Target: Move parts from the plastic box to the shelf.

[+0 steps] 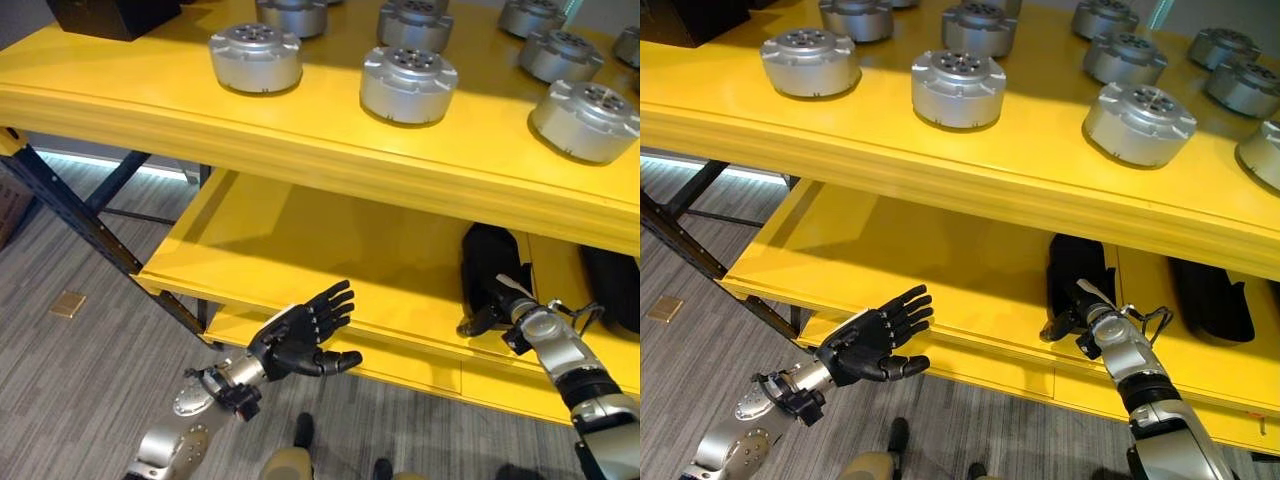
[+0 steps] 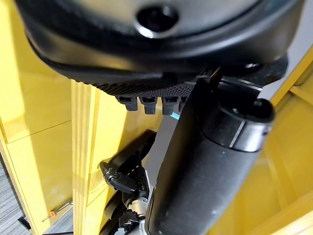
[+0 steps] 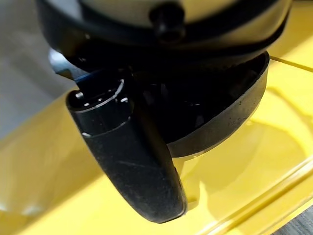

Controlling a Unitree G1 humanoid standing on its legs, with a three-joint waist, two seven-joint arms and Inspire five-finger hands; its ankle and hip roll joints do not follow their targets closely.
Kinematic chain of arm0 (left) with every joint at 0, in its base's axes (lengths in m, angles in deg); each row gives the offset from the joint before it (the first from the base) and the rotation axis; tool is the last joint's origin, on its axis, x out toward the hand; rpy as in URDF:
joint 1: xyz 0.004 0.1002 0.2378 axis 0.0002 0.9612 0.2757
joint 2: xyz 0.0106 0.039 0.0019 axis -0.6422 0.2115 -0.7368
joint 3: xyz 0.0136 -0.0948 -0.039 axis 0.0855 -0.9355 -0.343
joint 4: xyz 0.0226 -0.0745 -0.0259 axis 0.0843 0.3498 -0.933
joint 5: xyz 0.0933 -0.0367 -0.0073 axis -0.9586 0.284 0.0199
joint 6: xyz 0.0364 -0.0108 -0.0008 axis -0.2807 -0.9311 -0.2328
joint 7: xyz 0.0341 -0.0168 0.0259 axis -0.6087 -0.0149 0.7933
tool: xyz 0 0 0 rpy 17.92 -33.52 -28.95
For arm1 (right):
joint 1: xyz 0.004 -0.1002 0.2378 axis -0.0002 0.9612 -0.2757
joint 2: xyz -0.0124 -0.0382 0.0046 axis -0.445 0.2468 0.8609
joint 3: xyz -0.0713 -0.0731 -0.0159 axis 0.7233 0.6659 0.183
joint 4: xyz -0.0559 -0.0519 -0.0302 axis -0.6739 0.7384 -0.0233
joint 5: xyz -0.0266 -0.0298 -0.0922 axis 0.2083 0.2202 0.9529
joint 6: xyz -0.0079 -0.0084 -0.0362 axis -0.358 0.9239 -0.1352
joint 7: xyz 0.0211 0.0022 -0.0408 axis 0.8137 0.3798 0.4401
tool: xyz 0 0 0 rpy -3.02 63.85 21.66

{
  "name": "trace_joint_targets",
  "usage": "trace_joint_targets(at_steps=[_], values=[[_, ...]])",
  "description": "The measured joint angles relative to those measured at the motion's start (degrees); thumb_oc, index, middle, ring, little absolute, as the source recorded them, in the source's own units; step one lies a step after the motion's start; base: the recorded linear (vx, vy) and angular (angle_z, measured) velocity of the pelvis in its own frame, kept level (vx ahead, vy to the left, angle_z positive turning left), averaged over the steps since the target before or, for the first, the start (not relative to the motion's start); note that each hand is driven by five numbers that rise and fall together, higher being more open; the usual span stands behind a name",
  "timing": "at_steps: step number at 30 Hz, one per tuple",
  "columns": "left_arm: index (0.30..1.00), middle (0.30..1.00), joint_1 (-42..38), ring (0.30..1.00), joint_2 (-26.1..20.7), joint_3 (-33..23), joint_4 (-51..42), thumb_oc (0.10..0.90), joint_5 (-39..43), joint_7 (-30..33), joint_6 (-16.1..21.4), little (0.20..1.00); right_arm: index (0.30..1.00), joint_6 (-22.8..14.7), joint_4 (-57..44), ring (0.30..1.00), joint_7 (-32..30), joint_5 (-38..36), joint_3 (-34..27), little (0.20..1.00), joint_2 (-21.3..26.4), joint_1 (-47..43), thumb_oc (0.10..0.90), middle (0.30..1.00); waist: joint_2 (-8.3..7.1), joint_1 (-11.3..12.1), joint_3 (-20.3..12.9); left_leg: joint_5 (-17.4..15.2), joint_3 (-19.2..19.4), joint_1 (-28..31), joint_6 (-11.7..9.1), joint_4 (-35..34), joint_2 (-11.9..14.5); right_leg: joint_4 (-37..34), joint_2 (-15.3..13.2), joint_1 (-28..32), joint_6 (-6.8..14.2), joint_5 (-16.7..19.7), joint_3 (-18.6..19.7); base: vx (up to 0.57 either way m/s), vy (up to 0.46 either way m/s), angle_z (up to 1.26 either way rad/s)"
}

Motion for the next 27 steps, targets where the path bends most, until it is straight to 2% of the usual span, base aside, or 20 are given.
trace_joint_targets(at_steps=[6,10,15,23,27], values=[[1.0,1.0,0.0,1.0,0.01,0.01,0.0,0.9,0.0,-0.02,0.0,1.0,1.0,-0.12,0.0,1.0,-1.59,-1.23,-0.42,1.0,-0.01,0.23,0.9,1.0,0.72,-0.01,-0.11,0.01,0.01,0.03,-0.01,0.0,0.02,0.01,0.01,0.02,-0.01,0.01,0.01,0.0,0.008,0.0],[1.0,1.0,-0.04,1.0,0.02,0.11,0.0,0.9,0.01,0.01,0.01,1.0,1.0,0.02,-0.15,1.0,-4.96,-2.14,-1.64,1.0,-0.92,0.32,0.9,1.0,1.42,-0.22,-0.04,-0.01,0.23,0.03,0.04,0.0,-0.02,0.06,-0.05,-0.07,-0.02,0.05,0.24,0.0,0.04,-0.02],[1.0,1.0,-0.04,1.0,0.04,0.21,0.0,0.9,0.05,0.06,0.11,1.0,1.0,-0.05,-1.73,1.0,-7.69,-2.08,-1.65,1.0,-1.32,0.47,0.9,1.0,2.72,-1.5,-0.07,0.02,0.37,0.03,0.07,0.0,0.0,0.1,-0.07,-0.17,0.0,0.06,0.37,0.0,0.011,-0.01],[1.0,1.0,0.05,1.0,0.11,0.49,0.0,0.9,0.26,0.26,1.08,1.0,1.0,-2.02,-4.22,1.0,-12.35,0.26,-1.55,1.0,-1.63,1.04,0.9,1.0,4.4,-2.73,0.34,-0.13,0.92,-0.12,-0.09,0.0,0.09,0.14,-0.07,-0.47,0.01,0.07,1.03,0.0,0.017,-0.03],[1.0,1.0,0.04,1.0,0.13,0.72,-0.01,0.9,0.32,0.37,1.77,1.0,1.0,-3.65,-4.64,1.0,-14.7,1.97,-1.5,1.0,-1.7,1.69,0.9,1.0,4.58,-2.78,0.33,-0.16,1.02,-0.18,0.02,0.0,0.09,0.08,-0.07,-0.55,0.01,0.08,1.18,-0.01,0.022,-0.03]])
